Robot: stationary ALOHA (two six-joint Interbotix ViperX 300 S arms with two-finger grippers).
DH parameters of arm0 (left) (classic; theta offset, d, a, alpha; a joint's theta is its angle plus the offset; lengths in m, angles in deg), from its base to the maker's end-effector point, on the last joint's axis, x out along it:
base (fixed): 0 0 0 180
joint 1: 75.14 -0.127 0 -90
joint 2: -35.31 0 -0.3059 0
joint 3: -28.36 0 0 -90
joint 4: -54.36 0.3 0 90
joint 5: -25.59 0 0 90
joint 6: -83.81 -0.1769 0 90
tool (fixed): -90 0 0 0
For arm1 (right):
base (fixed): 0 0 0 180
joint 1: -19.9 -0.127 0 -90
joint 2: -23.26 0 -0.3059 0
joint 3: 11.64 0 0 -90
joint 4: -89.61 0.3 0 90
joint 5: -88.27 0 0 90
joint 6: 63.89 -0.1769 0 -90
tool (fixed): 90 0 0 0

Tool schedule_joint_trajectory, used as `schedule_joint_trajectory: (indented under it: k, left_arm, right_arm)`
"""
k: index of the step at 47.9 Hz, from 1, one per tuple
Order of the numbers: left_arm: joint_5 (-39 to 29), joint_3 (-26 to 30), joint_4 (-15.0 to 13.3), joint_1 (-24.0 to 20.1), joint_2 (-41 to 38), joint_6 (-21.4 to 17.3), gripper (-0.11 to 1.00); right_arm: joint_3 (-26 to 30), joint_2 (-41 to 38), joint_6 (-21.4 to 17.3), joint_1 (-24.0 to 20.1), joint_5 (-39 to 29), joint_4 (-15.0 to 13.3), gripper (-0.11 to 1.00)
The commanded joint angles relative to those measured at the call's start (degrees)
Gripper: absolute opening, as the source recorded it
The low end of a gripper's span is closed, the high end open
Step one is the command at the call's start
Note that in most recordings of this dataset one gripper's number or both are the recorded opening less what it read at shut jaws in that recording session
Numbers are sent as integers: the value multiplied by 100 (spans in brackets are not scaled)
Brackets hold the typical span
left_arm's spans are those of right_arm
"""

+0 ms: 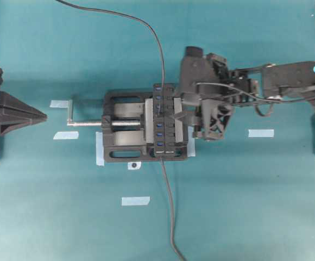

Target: Insert the USB into the center port of the fixed hub

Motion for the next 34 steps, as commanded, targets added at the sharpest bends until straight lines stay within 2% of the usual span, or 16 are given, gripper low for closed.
schedule_joint_trajectory:
  k: [1, 34]
  left_arm:
    - [18, 105, 9, 0, -26, 9, 0]
    - [18, 132, 9, 9, -53, 9, 0]
  right_arm:
    - [-18, 264, -44, 0, 88, -26, 71]
    - [-387, 615, -44, 35, 396, -18, 72]
